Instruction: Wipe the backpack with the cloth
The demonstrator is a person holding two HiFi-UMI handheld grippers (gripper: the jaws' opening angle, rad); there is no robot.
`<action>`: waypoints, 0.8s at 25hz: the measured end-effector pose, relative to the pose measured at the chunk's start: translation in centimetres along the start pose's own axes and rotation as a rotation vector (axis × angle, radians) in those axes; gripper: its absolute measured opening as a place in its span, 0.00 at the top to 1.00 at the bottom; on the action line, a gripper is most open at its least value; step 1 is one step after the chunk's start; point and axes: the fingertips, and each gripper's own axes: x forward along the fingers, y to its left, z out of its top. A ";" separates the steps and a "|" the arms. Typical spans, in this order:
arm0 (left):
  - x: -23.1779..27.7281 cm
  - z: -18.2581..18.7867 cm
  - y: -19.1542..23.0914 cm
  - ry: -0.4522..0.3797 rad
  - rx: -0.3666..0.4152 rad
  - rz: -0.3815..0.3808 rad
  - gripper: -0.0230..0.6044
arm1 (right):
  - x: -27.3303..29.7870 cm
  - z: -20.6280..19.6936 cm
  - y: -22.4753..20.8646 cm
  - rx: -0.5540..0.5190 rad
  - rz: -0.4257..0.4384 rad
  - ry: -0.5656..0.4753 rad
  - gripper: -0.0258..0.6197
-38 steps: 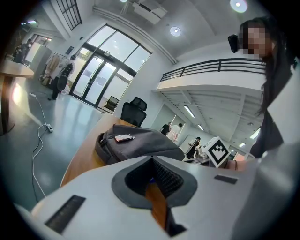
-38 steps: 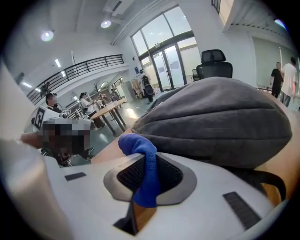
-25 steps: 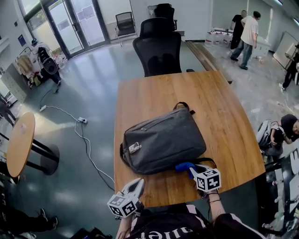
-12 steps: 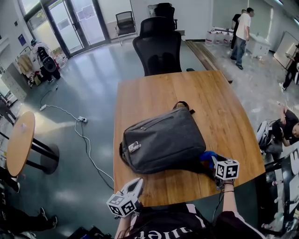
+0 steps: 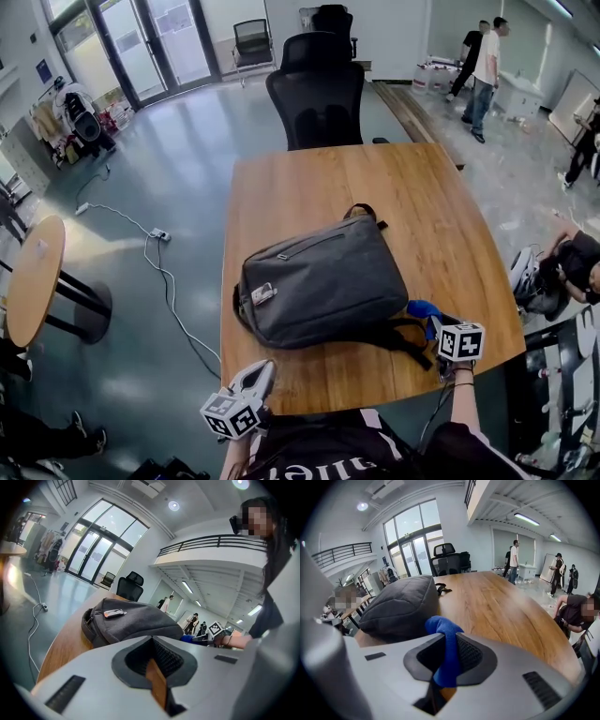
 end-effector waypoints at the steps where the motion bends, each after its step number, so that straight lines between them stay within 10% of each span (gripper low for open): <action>1: -0.2 -0.1 0.1 0.003 -0.003 0.006 0.96 | 0.3 -0.1 -0.2 -0.006 0.002 0.011 0.86; 20: -0.8 1.7 4.7 0.038 -0.031 0.020 0.96 | 8.2 11.6 3.4 -0.130 0.063 0.024 0.86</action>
